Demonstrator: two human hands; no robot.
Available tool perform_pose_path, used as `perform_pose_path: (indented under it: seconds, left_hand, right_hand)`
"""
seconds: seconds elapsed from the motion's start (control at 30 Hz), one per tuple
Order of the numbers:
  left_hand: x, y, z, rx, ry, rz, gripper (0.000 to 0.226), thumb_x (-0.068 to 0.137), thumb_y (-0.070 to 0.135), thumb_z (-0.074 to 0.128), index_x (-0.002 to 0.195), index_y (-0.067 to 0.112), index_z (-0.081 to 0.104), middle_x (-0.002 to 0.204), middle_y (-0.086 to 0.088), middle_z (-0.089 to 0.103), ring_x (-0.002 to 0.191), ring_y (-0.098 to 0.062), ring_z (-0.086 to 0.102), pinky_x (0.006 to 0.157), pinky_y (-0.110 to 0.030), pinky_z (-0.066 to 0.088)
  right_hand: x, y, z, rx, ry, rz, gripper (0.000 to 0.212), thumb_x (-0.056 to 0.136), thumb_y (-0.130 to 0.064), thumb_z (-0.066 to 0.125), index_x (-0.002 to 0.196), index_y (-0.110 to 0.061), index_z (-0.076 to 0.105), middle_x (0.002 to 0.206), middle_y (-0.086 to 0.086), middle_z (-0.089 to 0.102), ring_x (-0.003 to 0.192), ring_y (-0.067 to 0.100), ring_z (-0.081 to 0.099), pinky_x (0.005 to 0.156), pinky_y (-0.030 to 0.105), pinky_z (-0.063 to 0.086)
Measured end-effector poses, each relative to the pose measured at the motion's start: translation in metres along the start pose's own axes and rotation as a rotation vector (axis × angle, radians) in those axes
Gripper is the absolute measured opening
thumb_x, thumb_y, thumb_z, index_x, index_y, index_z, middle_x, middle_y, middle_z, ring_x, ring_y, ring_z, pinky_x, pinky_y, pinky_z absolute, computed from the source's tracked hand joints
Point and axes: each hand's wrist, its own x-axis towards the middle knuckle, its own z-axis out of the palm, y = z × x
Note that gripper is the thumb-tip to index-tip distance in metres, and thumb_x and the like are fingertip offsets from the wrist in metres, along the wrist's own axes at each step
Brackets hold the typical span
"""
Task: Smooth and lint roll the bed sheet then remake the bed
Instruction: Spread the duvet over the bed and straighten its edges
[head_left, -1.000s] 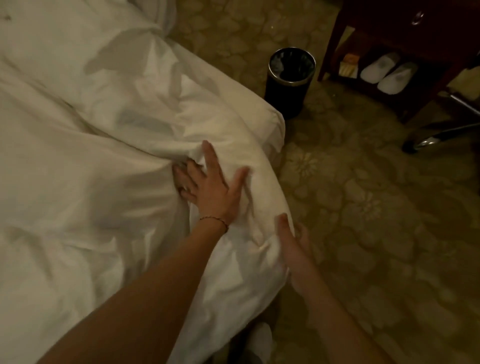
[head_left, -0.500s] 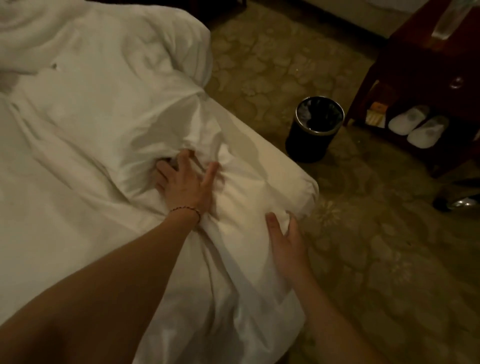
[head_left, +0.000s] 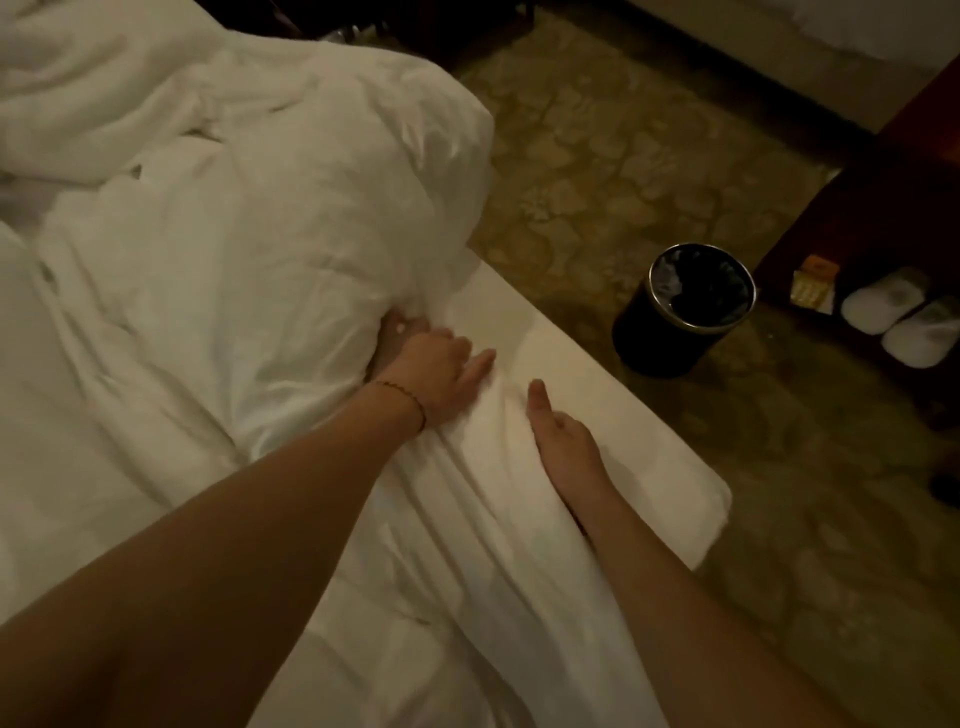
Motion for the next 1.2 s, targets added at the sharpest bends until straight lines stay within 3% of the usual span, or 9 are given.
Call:
perform_pose_path:
  seconds: [0.1,0.17,0.27,0.53,0.63,0.77,1.0,1.1,1.2]
  left_hand:
    - [-0.029,-0.021,0.030,-0.024,0.078,-0.092,0.058,0.097,0.060,0.016,0.099,0.027,0.063,0.105,0.000,0.072,0.114,-0.029,0.053,0.106,-0.047,0.011]
    - [-0.047,-0.029,0.044,-0.052,0.104,-0.143,0.068,0.092,0.062,0.009,0.118,0.031,0.063,0.113,0.002,0.072,0.117,-0.029,0.055,0.107,-0.044,0.012]
    - [-0.065,-0.035,0.052,-0.110,0.138,-0.217,0.072,0.091,0.059,0.009,0.133,0.031,0.061,0.114,0.000,0.073,0.115,-0.029,0.057,0.109,-0.041,0.016]
    - [-0.093,-0.046,0.068,-0.232,0.375,-0.208,0.051,0.098,0.044,0.029,0.105,0.020,0.073,0.085,-0.005,0.073,0.091,-0.030,0.062,0.100,-0.036,0.026]
    - [-0.095,-0.045,0.069,-0.363,0.452,-0.248,0.051,0.098,0.042,0.032,0.087,0.015,0.074,0.074,-0.009,0.067,0.076,-0.028,0.061,0.089,-0.029,0.029]
    - [-0.094,-0.031,0.059,-0.518,0.520,-0.281,0.053,0.098,0.042,0.035,0.075,0.011,0.072,0.064,-0.009,0.060,0.067,-0.027,0.058,0.079,-0.027,0.031]
    - [-0.075,0.040,0.004,-0.611,0.633,-0.142,0.042,0.099,0.039,0.034,0.101,0.021,0.072,0.087,0.003,0.073,0.083,-0.020,0.064,0.089,-0.042,0.037]
    - [-0.061,0.098,-0.013,-0.584,0.628,-0.061,0.040,0.099,0.040,0.034,0.111,0.025,0.070,0.072,0.001,0.069,0.073,-0.023,0.064,0.084,-0.043,0.041]
    - [-0.050,0.144,-0.004,-0.404,0.509,-0.058,0.047,0.098,0.047,0.030,0.116,0.028,0.069,0.060,-0.002,0.065,0.065,-0.029,0.063,0.079,-0.042,0.038]
  right_hand:
    - [-0.001,-0.002,0.011,-0.092,-0.064,0.025,0.068,0.091,-0.074,0.027,0.113,-0.019,0.060,0.111,0.005,0.061,0.098,0.021,0.057,0.093,0.034,0.041]
    - [-0.004,-0.004,0.022,-0.129,-0.120,0.031,0.078,0.090,-0.076,0.024,0.136,-0.020,0.052,0.138,0.009,0.053,0.123,0.028,0.051,0.108,0.040,0.036]
    - [-0.004,-0.004,0.041,-0.129,-0.187,0.017,0.076,0.090,-0.076,0.022,0.145,-0.027,0.042,0.151,0.002,0.043,0.137,0.025,0.040,0.114,0.039,0.028]
    - [-0.016,-0.002,0.080,-0.249,-0.243,-0.070,0.073,0.099,-0.059,0.011,0.146,-0.010,0.038,0.145,0.018,0.043,0.136,0.037,0.038,0.115,0.047,0.026]
    - [-0.014,-0.007,0.091,0.048,-0.269,0.094,0.094,0.083,-0.083,0.011,0.141,-0.020,0.050,0.142,0.008,0.052,0.129,0.027,0.049,0.111,0.043,0.036]
    - [-0.018,-0.005,0.089,0.243,-0.305,0.175,0.073,0.089,-0.076,0.022,0.114,-0.023,0.065,0.122,0.005,0.065,0.108,0.021,0.060,0.089,0.029,0.044]
    - [-0.032,-0.023,-0.029,0.221,0.125,0.059,0.084,0.087,-0.079,0.027,0.128,-0.013,0.059,0.121,0.010,0.062,0.101,0.024,0.057,0.094,0.035,0.043]
    - [-0.039,0.003,-0.114,0.443,0.450,0.191,0.087,0.063,-0.096,0.038,0.109,-0.028,0.065,0.104,-0.001,0.067,0.095,0.026,0.066,0.092,0.053,0.052]
    - [-0.054,0.043,-0.166,0.335,0.642,0.181,0.091,0.054,-0.102,0.034,0.102,-0.032,0.067,0.106,0.000,0.068,0.093,0.028,0.065,0.087,0.045,0.051]
